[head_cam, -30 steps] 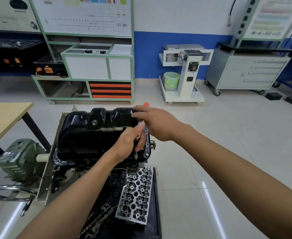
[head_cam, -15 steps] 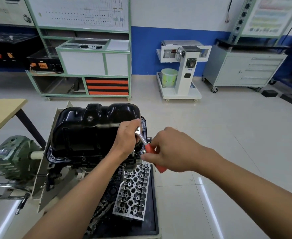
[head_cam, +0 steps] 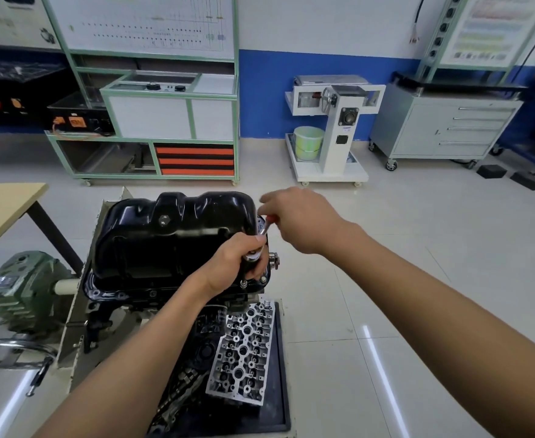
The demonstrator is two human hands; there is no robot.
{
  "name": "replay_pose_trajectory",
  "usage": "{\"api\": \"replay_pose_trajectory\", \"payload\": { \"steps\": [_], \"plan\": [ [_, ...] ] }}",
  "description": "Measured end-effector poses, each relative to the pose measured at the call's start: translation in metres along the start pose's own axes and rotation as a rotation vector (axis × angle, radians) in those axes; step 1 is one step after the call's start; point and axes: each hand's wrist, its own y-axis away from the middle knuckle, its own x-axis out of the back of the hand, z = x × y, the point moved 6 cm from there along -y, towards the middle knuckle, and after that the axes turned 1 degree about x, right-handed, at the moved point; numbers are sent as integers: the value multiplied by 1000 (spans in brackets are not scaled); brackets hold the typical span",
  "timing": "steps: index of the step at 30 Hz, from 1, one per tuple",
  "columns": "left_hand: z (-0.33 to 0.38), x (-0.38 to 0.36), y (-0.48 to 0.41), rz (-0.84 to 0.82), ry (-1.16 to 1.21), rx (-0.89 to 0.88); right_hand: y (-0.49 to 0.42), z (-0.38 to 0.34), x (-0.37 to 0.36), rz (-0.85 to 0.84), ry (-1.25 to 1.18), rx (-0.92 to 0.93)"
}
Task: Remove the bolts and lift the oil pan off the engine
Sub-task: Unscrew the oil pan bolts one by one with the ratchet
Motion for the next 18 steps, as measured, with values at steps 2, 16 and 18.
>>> {"api": "replay_pose_trajectory", "payload": {
  "steps": [2,16,18],
  "plan": [
    [-2,-1,-1,-57,4,25,-8,-8,-2,24,-23,66],
    [7,-4,0,87,24,39,16,3,-5,29,-13,-2],
    [10,-2,0,171,26,21,31,9,-6,-30,49,-91]
  ]
}}
